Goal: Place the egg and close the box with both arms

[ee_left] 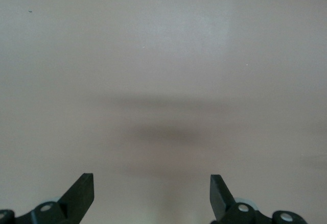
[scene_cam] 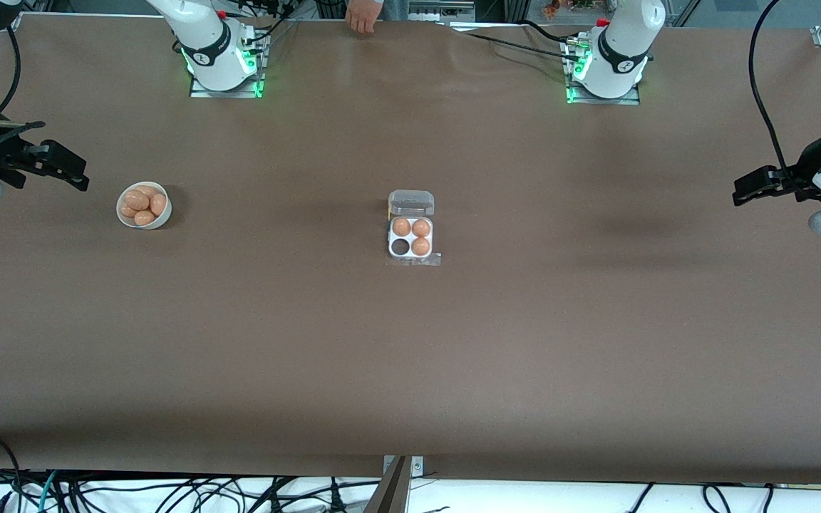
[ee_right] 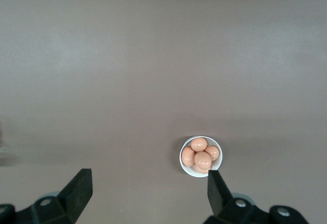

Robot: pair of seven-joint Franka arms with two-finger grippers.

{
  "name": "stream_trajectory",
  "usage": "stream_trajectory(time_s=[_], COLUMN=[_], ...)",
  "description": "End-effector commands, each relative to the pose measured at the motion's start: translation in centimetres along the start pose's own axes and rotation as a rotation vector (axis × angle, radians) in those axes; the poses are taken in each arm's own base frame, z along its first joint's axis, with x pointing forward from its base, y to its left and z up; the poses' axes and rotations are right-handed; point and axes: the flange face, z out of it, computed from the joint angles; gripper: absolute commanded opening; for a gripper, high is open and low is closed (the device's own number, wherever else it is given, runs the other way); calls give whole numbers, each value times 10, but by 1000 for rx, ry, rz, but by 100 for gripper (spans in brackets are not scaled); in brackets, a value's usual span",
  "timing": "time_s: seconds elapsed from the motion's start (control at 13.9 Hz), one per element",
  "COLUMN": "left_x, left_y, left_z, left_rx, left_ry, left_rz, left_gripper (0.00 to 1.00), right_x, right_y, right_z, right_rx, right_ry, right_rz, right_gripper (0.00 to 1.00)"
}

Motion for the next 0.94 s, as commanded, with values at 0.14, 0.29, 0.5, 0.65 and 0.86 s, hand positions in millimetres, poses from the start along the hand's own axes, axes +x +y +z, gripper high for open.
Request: stream_trajectory(time_s=[0.14,0.29,0.5,0.65,0.86], left_x=[2,2,2,2,2], left_y=[3,3,3,4,4], left_z=[-6,-6,-6,-6,-6], left_rx=[-16,-16,-16,-16,-16], left_ry=[4,4,4,4,4], left_rz=[15,13,10,12,10], left_gripper=[100,100,100,100,100], right_x=[-2,-2,-2,-2,-2], right_y=[1,1,1,2,1], right_z=[-5,-5,-5,-5,-5], right_rx=[13,13,13,13,13], right_ry=[0,0,0,0,0], right_rz=[12,14,12,14,12], right_gripper=[100,100,100,100,100])
